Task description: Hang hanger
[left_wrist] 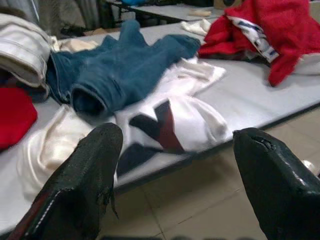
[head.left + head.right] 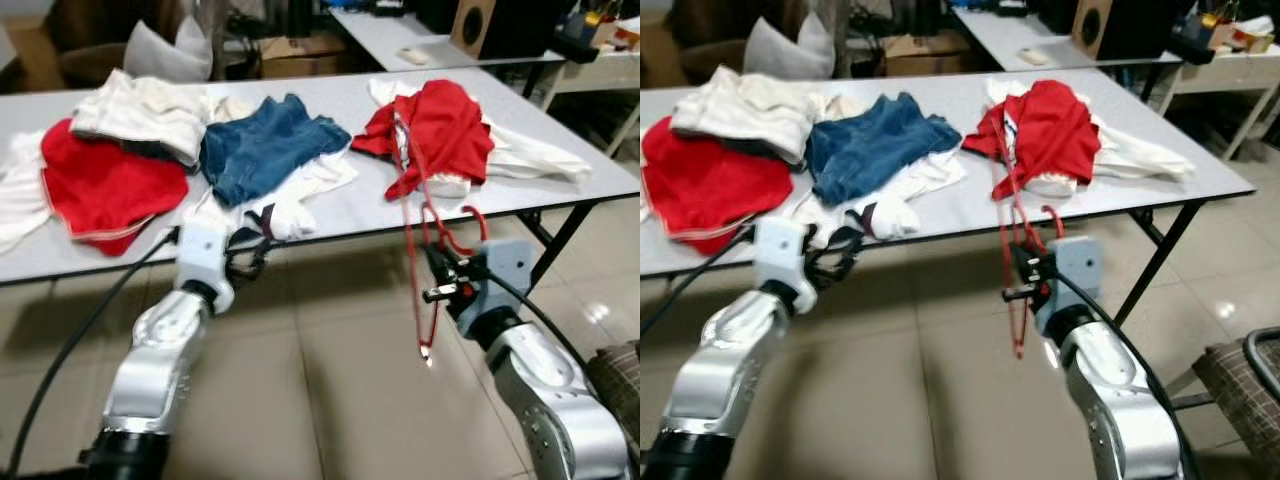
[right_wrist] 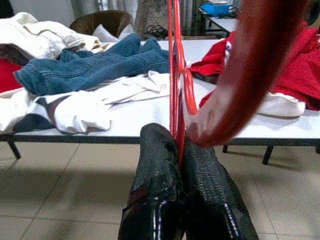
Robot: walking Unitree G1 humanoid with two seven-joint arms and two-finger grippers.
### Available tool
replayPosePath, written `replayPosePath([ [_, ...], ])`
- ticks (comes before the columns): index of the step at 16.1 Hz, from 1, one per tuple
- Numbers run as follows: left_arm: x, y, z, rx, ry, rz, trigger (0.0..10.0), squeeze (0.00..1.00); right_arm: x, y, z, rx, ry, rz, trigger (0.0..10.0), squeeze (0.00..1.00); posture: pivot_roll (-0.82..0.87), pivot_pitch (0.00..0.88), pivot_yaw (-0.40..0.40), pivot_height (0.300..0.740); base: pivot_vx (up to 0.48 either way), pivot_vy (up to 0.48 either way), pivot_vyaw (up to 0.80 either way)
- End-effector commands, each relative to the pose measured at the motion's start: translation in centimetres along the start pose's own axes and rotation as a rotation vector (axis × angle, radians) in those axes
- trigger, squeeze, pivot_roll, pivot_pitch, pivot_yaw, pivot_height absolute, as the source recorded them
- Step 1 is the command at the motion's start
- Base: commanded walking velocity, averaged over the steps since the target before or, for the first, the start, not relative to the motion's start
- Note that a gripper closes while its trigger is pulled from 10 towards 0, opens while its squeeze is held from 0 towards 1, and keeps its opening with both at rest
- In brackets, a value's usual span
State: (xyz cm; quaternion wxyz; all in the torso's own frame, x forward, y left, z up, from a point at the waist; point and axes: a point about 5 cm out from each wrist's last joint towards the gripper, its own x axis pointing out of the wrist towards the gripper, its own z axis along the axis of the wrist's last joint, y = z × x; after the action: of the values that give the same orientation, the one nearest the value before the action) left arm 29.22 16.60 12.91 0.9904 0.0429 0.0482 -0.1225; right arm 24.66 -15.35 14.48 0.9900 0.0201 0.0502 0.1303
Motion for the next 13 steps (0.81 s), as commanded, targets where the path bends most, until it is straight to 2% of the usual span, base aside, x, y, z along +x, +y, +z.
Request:
replayPosePath([
  [1,0.3,-0.6,0.6,-0.006,-0.019,-0.029,10.0,0.0,-0.3,-0.5,0.2,0.0,-0.011,-0.018,10.0,0.0,-0.16,0.0,0.017,0.74,0.345,0.0,0.0],
  [6,0.4,-0.6,0.4,0.004,-0.01,-0.045,10.0,0.0,-0.2,-0.5,0.3,-0.009,-0.021,-0.026,10.0,0.0,-0.18,0.0,0.042,0.74,0.346,0.0,0.0],
  [10,0.7,-0.8,0.8,0.004,-0.027,-0.058,10.0,0.0,-0.4,-1.0,0.6,-0.023,-0.021,-0.027,10.0,0.0,-0.18,0.0,0.021,0.74,0.336,0.0,0.0],
  [11,0.6,-1.2,0.4,0.018,-0.001,-0.088,10.0,0.0,-0.3,-1.1,0.6,-0.031,-0.016,-0.021,10.0,0.0,-0.17,0.0,0.007,0.74,0.0,0.0,0.0],
  [12,0.3,-2.1,-0.5,0.062,0.06,-0.192,10.0,0.0,-0.3,-1.2,0.7,-0.037,-0.012,-0.015,10.0,0.0,-0.16,0.0,-0.004,0.74,0.0,0.0,0.0],
  [13,0.1,-2.5,-0.8,0.077,0.077,-0.238,10.0,0.29,-0.3,-1.2,0.7,-0.038,-0.011,-0.014,10.0,0.0,-0.16,0.0,-0.004,0.74,0.0,0.0,0.0],
])
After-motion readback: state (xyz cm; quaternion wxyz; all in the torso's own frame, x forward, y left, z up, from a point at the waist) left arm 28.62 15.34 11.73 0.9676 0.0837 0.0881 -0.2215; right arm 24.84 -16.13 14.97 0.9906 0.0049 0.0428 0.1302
